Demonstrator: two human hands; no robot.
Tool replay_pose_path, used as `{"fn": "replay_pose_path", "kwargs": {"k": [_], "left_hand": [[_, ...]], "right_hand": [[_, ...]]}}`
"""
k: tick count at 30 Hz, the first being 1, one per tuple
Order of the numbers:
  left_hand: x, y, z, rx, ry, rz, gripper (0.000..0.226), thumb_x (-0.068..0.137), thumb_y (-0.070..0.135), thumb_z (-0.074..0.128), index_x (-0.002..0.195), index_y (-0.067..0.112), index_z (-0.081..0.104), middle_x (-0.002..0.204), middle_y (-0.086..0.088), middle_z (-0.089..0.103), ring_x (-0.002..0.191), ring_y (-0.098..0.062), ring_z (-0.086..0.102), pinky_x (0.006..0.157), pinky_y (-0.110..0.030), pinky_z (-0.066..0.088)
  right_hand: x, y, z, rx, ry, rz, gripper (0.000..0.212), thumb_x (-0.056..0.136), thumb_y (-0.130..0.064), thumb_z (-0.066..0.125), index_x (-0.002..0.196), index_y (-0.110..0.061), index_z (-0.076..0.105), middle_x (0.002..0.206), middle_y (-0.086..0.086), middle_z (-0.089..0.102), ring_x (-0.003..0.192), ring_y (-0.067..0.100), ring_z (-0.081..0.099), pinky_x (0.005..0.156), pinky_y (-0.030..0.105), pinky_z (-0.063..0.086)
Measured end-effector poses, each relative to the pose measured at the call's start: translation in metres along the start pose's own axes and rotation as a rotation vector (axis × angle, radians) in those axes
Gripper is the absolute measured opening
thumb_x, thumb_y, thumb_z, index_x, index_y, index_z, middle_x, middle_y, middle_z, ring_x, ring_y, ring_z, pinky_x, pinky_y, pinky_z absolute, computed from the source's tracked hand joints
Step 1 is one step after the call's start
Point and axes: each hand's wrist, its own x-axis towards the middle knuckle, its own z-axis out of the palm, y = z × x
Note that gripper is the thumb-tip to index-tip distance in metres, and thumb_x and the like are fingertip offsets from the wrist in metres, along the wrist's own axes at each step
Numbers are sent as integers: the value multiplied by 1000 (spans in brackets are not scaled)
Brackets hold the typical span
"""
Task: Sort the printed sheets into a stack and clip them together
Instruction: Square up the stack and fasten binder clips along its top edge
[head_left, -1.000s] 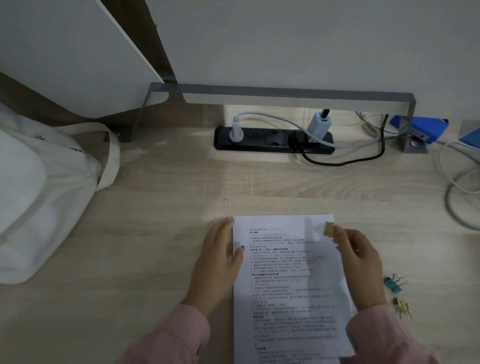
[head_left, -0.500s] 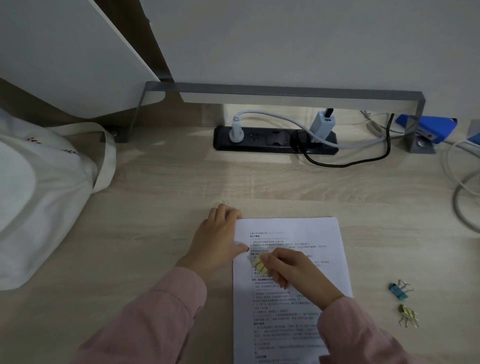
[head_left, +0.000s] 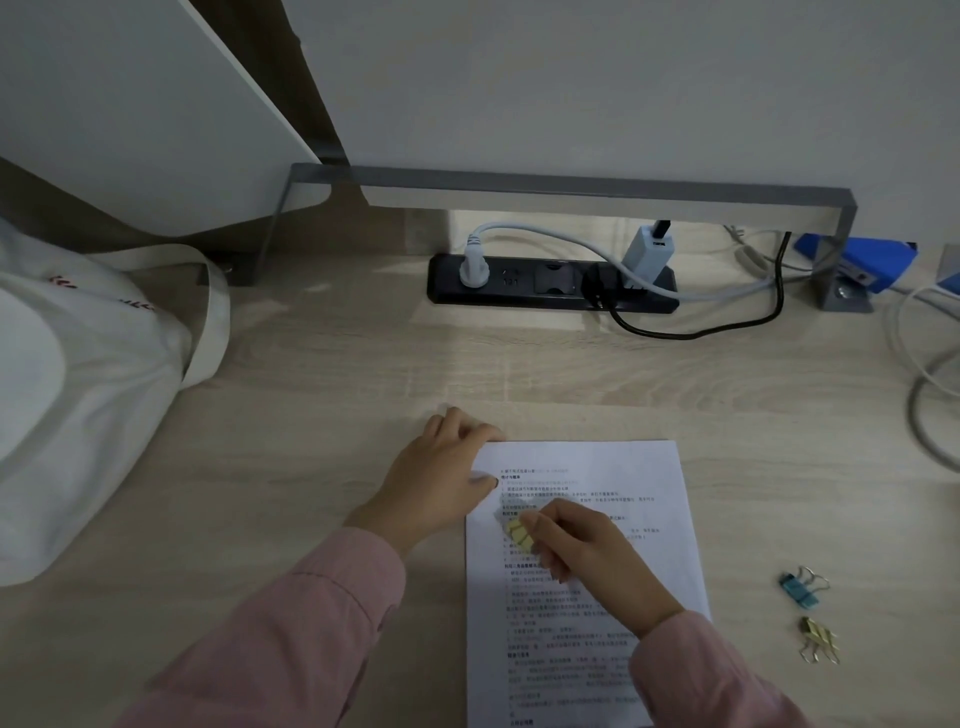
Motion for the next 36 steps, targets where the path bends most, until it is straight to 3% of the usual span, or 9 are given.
{"fn": "replay_pose_path", "kwargs": {"k": [3,7,11,18,25,31,36], "left_hand": [[-3,-1,2,-6,23,5,46,87,27,52,132,29,43,125,5,37,116,-11,34,81,-19,30],[-3,-1,3,-13,41,8,45,86,26,54,130,30,44,123,5,37,115,-11,35,79,-18,29],[-3,0,3,-15,40,2,45,86,26,54,129,30,44,122,5,37,115,-11,35,79,-19,29],[6,2,-2,80,61,-76,42,85,36,58,119,16,44,123,2,41,113,-14,39,74,-20,30],[16,3,-5,82,-31,-71,39,82,30,62,112,12,46,119,-2,42,111,-18,37,76,-22,30],[18,-1,-5,35,-46,-51,36,81,26,63,108,11,44,115,-2,45,108,-17,40,72,-23,29],[12,-6,0,-113,-8,-38,34,82,23,63,109,14,45,110,1,52,96,-14,50,71,-24,36]], "right_hand": [[1,-2,-2,-81,163,-90,31,86,-34,59,65,-11,53,67,1,54,59,6,47,60,14,38],[15,-7,-16,-264,388,-247,21,83,-34,61,78,-13,63,88,-3,60,87,8,53,75,8,37],[25,-11,-24,-285,373,-246,22,85,-34,59,79,-14,63,91,-4,60,91,11,53,76,9,36],[29,-18,-30,-315,291,-259,25,85,-36,59,73,-14,57,75,1,60,71,12,54,62,14,39],[38,-21,-33,-534,206,-430,17,85,-33,60,86,-16,61,84,-4,59,80,6,53,71,8,39],[48,-27,-31,-571,161,-484,17,85,-28,62,87,-11,65,85,-1,63,81,11,57,72,16,43],[57,-32,-28,-570,139,-549,18,86,-26,59,84,-9,64,80,-1,62,80,8,52,69,7,38]]}}
